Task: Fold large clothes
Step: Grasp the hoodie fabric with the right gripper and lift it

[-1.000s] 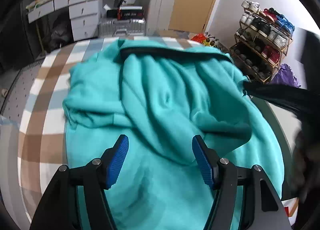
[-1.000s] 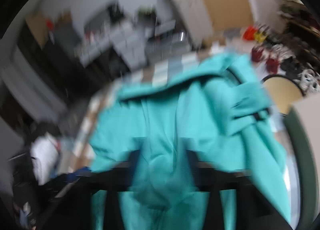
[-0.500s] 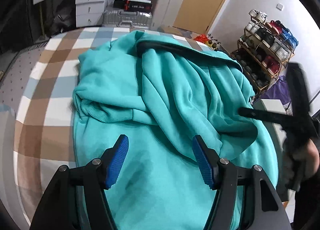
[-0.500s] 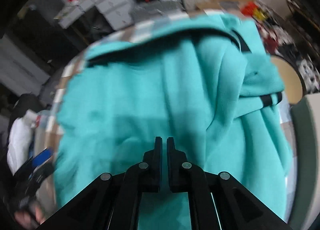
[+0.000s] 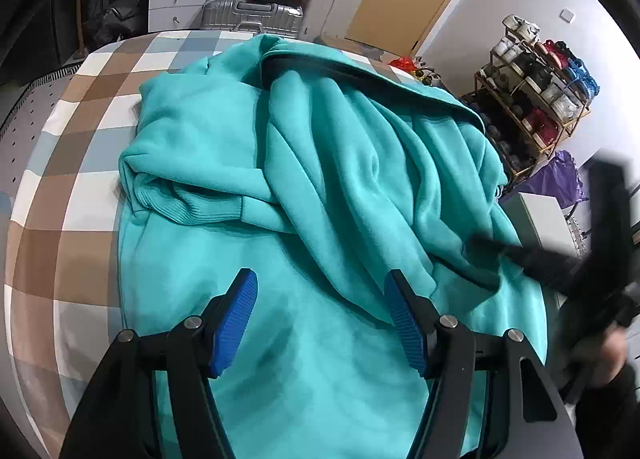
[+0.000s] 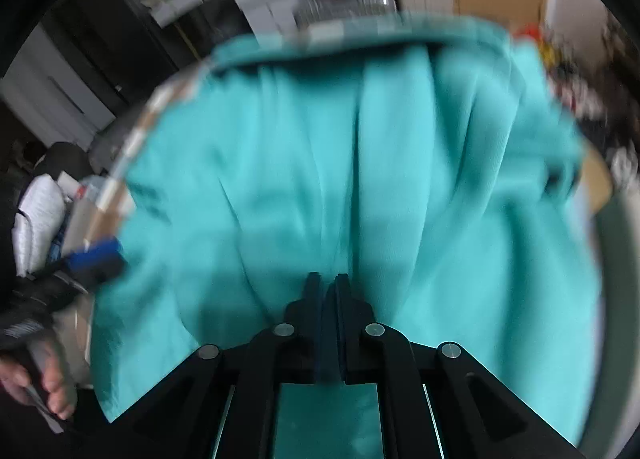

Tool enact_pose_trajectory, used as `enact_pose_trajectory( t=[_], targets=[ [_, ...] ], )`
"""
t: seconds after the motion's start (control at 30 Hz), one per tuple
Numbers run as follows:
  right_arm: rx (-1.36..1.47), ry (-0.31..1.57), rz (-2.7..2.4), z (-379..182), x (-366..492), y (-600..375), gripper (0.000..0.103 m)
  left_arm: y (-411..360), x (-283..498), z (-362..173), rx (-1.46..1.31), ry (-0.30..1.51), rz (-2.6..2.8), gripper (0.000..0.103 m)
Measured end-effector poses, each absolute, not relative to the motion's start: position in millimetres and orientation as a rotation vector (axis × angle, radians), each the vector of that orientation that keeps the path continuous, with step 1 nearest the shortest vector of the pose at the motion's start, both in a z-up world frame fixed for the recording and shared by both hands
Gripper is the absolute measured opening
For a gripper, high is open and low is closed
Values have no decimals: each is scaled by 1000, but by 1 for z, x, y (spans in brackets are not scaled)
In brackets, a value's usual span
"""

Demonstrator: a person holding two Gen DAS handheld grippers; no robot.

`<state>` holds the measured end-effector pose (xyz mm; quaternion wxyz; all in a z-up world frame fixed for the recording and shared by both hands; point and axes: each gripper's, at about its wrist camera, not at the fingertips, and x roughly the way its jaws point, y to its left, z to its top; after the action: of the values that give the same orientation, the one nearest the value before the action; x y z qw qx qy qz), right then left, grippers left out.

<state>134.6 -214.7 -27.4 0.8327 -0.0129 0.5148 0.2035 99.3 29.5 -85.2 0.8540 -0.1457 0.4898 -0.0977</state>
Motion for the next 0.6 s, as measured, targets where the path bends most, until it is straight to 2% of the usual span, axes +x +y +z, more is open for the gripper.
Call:
enact_pose_trajectory(
  t=[0.07,0.1,0.2,0.33,0.4,0.47,0.5,0.53,0.6],
  targets=[
    [-91,974,394,5,148,-218,89,30,101,-85,-293,1027,-188,61],
    [-120,926,383,16,155,-218,97,30,102,-86,-292,1026,-185,61],
    [-289,832,338,37,184,-196,98,31,106,-87,-303,1030,-184,61],
    [-566,844,377,23,228,-141,94,37,107,-81,-300,1004,-167,61],
    [-686,821,383,5,234,-121,77,44,105,-71,-304,956,-151,61],
    [-713,893,413,-13,247,-111,42,51,103,-64,-304,921,-141,61],
    [-695,938,422,-22,251,-110,29,52,102,-63,-302,917,-135,61],
    [-667,1002,425,-31,256,-111,12,55,102,-63,-300,917,-131,61],
    [-621,1061,437,-47,246,-114,12,63,102,-65,-295,928,-121,61]
  ],
)
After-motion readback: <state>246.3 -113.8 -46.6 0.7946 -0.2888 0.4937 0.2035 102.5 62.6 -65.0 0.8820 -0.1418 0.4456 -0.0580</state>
